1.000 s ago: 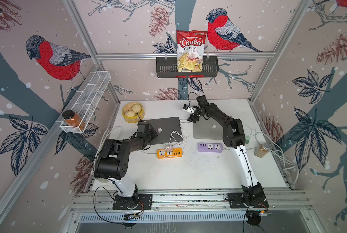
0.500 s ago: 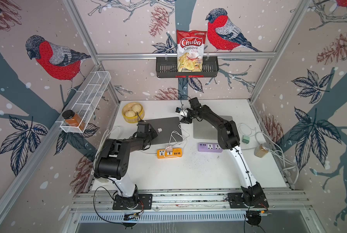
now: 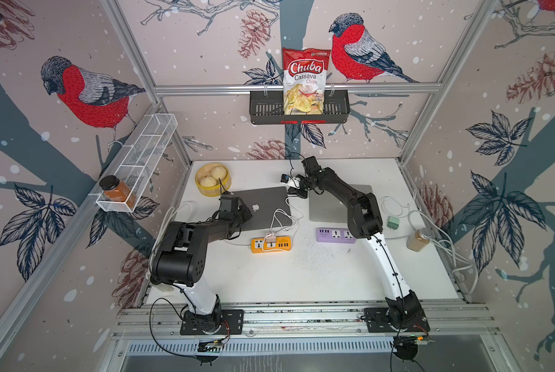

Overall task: Unplug the laptop charger
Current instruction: Remove the charging cable from the laptop.

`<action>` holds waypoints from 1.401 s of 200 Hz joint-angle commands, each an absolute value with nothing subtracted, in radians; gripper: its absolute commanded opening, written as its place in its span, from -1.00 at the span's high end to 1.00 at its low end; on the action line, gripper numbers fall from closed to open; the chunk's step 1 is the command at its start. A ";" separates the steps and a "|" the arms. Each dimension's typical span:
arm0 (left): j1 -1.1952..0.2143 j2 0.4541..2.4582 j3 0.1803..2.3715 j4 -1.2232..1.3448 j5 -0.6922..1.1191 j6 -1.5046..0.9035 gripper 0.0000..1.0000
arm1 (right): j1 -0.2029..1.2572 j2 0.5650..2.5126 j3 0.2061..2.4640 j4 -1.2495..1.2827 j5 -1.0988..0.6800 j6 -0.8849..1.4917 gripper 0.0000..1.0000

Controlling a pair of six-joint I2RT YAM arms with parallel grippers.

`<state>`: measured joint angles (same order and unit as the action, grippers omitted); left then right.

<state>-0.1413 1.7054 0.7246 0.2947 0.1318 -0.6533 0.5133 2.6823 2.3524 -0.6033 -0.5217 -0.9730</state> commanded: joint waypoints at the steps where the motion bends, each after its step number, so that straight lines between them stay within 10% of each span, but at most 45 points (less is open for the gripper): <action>1: -0.143 1.721 0.715 0.077 0.141 -0.643 0.47 | 0.519 2.712 2.337 -0.724 -0.443 -0.982 0.94; 280: -0.147 1.730 0.695 0.105 0.146 -0.666 0.53 | 0.476 2.595 2.252 -0.671 -0.319 -0.971 1.00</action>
<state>-0.1452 1.7260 0.7074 0.3462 0.1574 -0.6579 0.4770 2.5942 2.2566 -0.6239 -0.3721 -0.9939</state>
